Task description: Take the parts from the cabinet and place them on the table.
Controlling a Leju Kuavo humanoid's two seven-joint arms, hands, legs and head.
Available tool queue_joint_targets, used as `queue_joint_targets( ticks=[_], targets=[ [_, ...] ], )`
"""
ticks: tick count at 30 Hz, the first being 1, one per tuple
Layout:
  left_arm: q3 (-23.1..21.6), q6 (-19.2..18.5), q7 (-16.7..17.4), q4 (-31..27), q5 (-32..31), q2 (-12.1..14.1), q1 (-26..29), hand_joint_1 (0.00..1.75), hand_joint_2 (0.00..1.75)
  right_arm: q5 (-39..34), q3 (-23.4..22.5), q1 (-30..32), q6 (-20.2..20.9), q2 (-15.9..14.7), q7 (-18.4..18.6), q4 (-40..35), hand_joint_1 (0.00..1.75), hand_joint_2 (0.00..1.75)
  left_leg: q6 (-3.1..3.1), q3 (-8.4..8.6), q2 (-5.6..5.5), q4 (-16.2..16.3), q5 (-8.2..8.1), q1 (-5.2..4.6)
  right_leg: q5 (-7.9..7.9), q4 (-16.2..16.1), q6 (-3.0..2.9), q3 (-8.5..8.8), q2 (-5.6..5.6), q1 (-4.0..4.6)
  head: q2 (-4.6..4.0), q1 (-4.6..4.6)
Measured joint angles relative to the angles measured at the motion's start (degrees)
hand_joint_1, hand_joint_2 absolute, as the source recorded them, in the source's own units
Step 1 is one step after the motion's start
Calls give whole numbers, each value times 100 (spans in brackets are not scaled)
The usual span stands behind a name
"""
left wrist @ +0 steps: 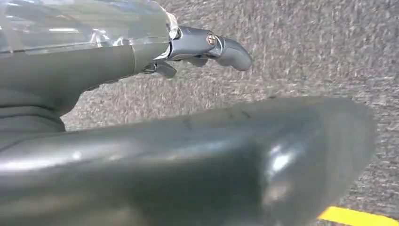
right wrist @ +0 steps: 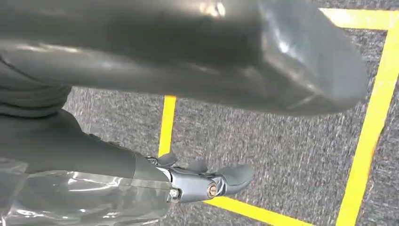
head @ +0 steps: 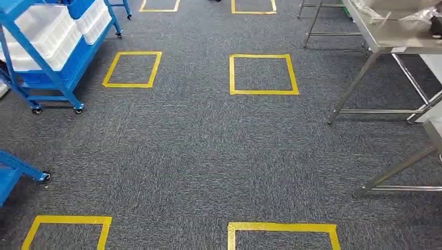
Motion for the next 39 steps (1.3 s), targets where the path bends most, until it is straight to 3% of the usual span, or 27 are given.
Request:
queue_joint_targets(
  ticks=[1, 2, 4, 5, 6, 8, 9, 10, 11, 14, 15, 16, 17, 19, 20, 22, 24, 25, 26, 29, 30, 32, 33, 35, 36, 37, 39],
  targets=[
    [0, 0, 0, 0, 0, 0, 2, 0, 0, -2, 0, -1, -2, 0, 0, 0, 0, 0, -9, 0, -14, -4, 4, 3, 1, 0, -7, 1, -9, 3, 0, -2],
    [-2, 0, -4, 0, -9, 20, 14, 0, 0, -17, -2, -4, -11, 2, 0, -2, 0, 0, -69, -8, -21, 30, -17, -7, 48, -90, -91, 48, -117, -59, 0, -2],
    [-2, -13, -9, 0, -15, 37, 5, 0, 0, -50, -9, 24, -24, 0, 2, 0, 0, 0, -109, -163, 401, 392, -264, -19, 40, -109, -155, 83, -218, -36, 0, -4],
    [-15, -42, 22, 0, -33, 48, -36, 0, 0, -138, -55, 69, -52, -7, 4, 0, 0, 0, -181, -873, 546, 1833, -857, 35, 1, -105, -196, 110, -470, 16, 0, -2],
    [-22, -52, 55, 0, -37, 48, -29, 0, 0, -166, -61, 70, -55, -7, 2, 0, 0, 0, -187, -866, 559, 1809, -764, 44, -13, -105, -194, 125, -529, 21, 0, -4],
    [-35, -59, 87, 0, -41, 48, -27, 0, 0, -179, -79, 71, -59, -7, 2, 0, 0, 0, -172, -485, 614, 1057, -310, 44, -51, -104, -175, 182, -629, 22, 0, -4],
    [-50, -59, 107, 0, -42, 48, -36, 0, 0, -179, -92, 72, -59, -4, 0, 0, 0, 0, -143, -193, 729, 495, -60, 37, -76, -104, -157, 223, -681, 23, 0, -4],
    [-66, -63, 112, 0, -39, 50, -47, 0, 0, -179, -98, 80, -57, -2, -2, 0, 0, 0, -95, 8, 992, 87, 2, 14, -104, -104, -131, 248, -730, 33, 0, -2],
    [-74, -70, 120, 0, -39, 50, -66, 0, 0, -175, -103, 85, -55, -2, 0, 0, 0, 0, -47, 42, 972, 28, -19, -46, -138, -80, -86, 257, -761, 65, -2, -2],
    [-96, -79, 127, 0, -35, 48, -45, 0, 0, -136, -107, 72, -50, -2, 4, 0, 0, 0, 17, -1, 811, 29, -6, -69, -138, -114, -22, 294, -896, 56, 0, -4],
    [-103, -79, 127, 0, -33, 50, -38, 0, 0, -118, -107, 69, -50, -2, 4, -2, 0, 0, 68, 56, 756, -47, 35, -30, -163, -120, 32, 310, -936, 74, 0, -4],
    [-105, -79, 122, 0, -33, 44, -30, 0, 0, -109, -109, 81, -48, -7, 11, 0, 0, 0, 96, 82, 716, -98, 62, -13, -281, 10, 53, 292, -720, 26, -2, -2],
    [-105, -76, 122, 0, -31, 46, -33, 0, 0, -94, -109, 96, -41, -4, 11, 0, 0, 0, 125, 72, 676, -103, 73, -4, -495, 355, 57, 124, -515, 24, 0, -2],
    [-105, -68, 92, 0, -17, 46, -40, 0, 0, -79, -107, 109, -33, 0, 22, 0, 0, 0, 146, 58, 582, -102, 71, -15, -919, 1292, 81, -345, -384, 1, 0, -2],
    [-101, -63, 50, 0, -11, 46, -30, 0, 0, -79, -109, 127, -31, -2, 22, 0, 0, 0, 145, 58, 517, -98, 71, -19, -984, 1621, 94, -524, -377, 1, 0, -2],
    [-74, -59, -13, 0, 0, 37, -15, 0, 0, -74, -109, 137, -24, -2, 22, 0, 0, 0, 137, 72, 372, -80, 66, -11, -701, 1456, 103, -506, -369, -7, 0, -2],
    [-9, -61, -59, 0, 2, 20, -16, 0, 0, -52, -111, 142, -6, -9, 20, 0, 0, 0, 106, 83, 239, -42, 46, 4, -141, 555, 108, -130, -284, -44, 0, -2],
    [55, -70, -103, 0, 2, 6, -15, 0, 0, -28, -111, 144, 11, -13, 20, 0, 0, 0, 69, 65, 176, -9, 24, 9, -5, 109, 108, 39, -74, -81, 0, 0],
    [120, -77, -125, 0, 2, 6, -24, 0, 0, -9, -111, 149, 33, -13, 20, 11, 0, 0, 21, 24, 135, 57, 3, -28, -74, 18, 100, 75, 89, -60, -2, -2],
    [411, -90, 200, 0, 2, -24, 3, 0, 0, 94, -109, 86, 114, -15, 26, 11, 0, 0, -97, -7, 6, 2, 55, 12, -57, 48, -21, 56, -37, -9, 0, -2],
    [507, -118, 293, 0, 2, -24, 13, 0, 0, 114, -109, 79, 133, -15, 28, 9, 0, 0, -131, -41, -23, 19, 49, 12, -25, 1, -77, 66, -95, -58, 0, -4],
    [636, -210, 284, 0, 2, -35, 21, 0, 0, 120, -109, 85, 149, -15, 35, 9, 0, 0, -159, -182, 430, 374, -213, 5, -12, -33, -164, 83, -220, -40, 0, -2],
    [690, -251, 245, 0, 2, -42, -1, 0, 0, 116, -111, 99, 149, -15, 35, 11, 0, 0, -183, -405, 515, 848, -477, 12, -14, -31, -181, 75, -305, -17, 0, -4],
    [815, -325, 177, -2, 2, -44, -14, 0, 0, 96, -116, 106, 140, -24, 35, 11, 0, 0, -209, -809, 546, 1734, -838, 29, -27, -29, -202, 74, -459, 22, 0, -4],
    [879, -356, 170, -2, 2, -48, -9, 0, 0, 96, -118, 104, 140, -33, 35, 11, 0, 0, -208, -871, 554, 1886, -833, 35, -31, -28, -208, 80, -519, 36, 0, -2],
    [949, -380, 168, -2, 2, -48, 0, 0, 0, 96, -118, 99, 140, -35, 35, 11, 0, 0, -200, -791, 566, 1742, -700, 36, -37, -28, -214, 88, -576, 48, 0, -2],
    [1056, -391, 177, -2, 2, -48, -4, 0, 0, 103, -122, 88, 144, -35, 37, 11, 0, 0, -149, -316, 637, 840, -237, 29, -55, -28, -208, 121, -675, 64, 0, -4]
  ],
)
